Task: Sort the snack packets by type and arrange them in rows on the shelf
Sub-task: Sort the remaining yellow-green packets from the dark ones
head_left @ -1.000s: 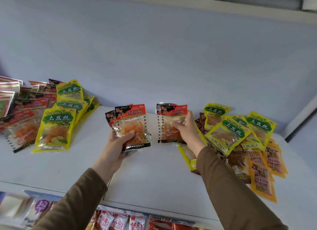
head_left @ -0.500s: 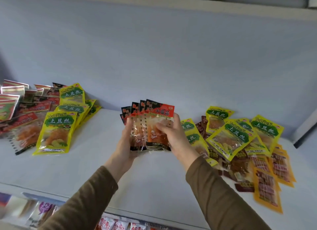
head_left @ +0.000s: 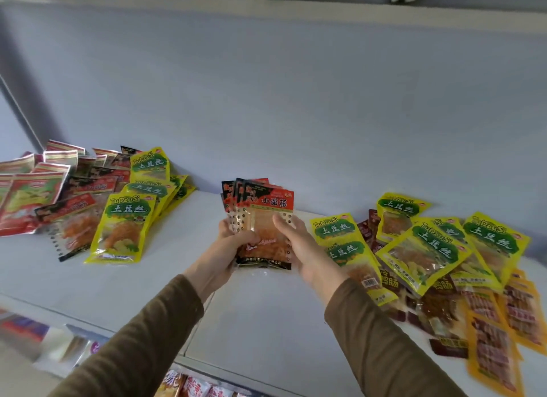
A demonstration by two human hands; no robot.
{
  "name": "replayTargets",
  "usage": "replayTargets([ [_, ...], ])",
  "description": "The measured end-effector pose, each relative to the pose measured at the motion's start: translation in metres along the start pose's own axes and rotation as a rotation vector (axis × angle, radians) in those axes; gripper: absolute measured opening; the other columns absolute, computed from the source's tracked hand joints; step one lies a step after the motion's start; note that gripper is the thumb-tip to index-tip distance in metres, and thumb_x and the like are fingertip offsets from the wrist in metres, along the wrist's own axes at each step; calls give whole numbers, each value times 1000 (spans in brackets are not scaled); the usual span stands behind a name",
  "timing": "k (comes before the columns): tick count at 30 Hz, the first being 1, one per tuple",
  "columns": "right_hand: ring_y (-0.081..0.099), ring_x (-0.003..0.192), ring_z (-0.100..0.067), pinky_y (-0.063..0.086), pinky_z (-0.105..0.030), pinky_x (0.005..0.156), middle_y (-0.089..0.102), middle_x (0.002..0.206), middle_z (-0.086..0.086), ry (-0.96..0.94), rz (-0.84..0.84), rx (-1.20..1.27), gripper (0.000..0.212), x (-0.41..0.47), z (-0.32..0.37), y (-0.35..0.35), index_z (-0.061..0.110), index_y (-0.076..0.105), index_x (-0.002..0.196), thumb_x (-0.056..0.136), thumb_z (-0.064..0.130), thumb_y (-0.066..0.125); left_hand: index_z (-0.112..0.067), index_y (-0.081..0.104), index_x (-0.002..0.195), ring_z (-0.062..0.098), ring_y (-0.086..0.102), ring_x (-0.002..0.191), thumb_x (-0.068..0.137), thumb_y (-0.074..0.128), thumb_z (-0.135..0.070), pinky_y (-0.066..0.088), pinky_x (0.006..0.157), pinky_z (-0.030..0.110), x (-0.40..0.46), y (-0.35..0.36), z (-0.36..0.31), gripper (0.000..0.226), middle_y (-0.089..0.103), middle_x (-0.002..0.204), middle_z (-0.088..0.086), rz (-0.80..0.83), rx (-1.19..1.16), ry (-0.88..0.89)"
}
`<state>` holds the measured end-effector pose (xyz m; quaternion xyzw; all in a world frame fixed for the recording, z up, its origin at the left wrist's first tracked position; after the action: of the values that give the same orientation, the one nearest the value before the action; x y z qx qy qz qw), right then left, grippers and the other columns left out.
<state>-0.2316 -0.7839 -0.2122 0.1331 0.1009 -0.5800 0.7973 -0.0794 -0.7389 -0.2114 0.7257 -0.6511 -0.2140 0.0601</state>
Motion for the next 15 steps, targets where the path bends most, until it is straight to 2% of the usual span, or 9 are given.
replayTargets([
  [2, 66, 118, -17, 52, -37, 100, 68, 131, 3, -9, 55, 66, 82, 6, -3, 21, 28, 48, 142, 75, 69, 73, -16, 44, 137, 38, 73, 101, 75, 76, -1, 62, 74, 40, 2, -12, -10, 72, 73, 117, 21, 37, 82, -17],
  [4, 73, 106, -20, 59, -39, 91, 75, 115, 0, -56, 75, 174, 60, 15, -4, 48, 22, 58, 132, 84, 53, 74, -16, 48, 137, 38, 72, 105, 77, 77, -8, 62, 79, 42, 5, -29, -22, 67, 72, 121, 21, 63, 174, -12],
  [7, 73, 104, -31, 58, -52, 92, 74, 115, -11, -108, 38, 351, 48, 31, -6, 89, 15, 57, 130, 89, 32, 75, -29, 52, 126, 29, 76, 97, 69, 86, -33, 62, 74, 37, 12, -66, -46, 66, 75, 115, 14, 6, 290, -39],
  [9, 73, 104, -31, 57, -56, 92, 73, 118, -11, -138, -34, 381, 43, 44, -9, 112, 18, 55, 127, 90, 26, 75, -37, 48, 121, 27, 76, 95, 70, 89, -39, 62, 76, 36, 21, -95, -60, 65, 75, 114, 11, -47, 414, -59],
  [11, 73, 102, -26, 60, -51, 89, 71, 117, -7, -148, -125, 370, 36, 56, -13, 134, 25, 54, 120, 91, 27, 75, -38, 38, 132, 23, 75, 87, 78, 89, -31, 60, 66, 30, 32, -124, -75, 75, 72, 111, 9, -149, 491, -39],
  [13, 71, 102, -20, 61, -43, 86, 69, 116, -2, -177, -204, 337, 34, 69, -14, 152, 30, 51, 118, 92, 31, 73, -25, 34, 144, 19, 73, 74, 80, 87, -16, 56, 54, 26, 44, -143, -89, 84, 69, 103, 8, -224, 523, 24],
  [15, 68, 103, -15, 60, -36, 85, 66, 114, 3, -216, -270, 209, 33, 80, -11, 167, 32, 48, 120, 95, 37, 68, -15, 32, 149, 16, 71, 63, 84, 82, -8, 54, 51, 26, 54, -154, -95, 83, 65, 96, 6, -226, 572, 52],
])
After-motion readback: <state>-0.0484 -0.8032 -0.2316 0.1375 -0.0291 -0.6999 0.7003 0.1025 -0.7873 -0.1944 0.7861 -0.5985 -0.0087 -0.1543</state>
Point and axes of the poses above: each hand's wrist, its own x-axis towards the middle knuckle, its own y-axis out of the palm, z = x × y, the point moved 6 cm from there along x, towards the middle knuckle
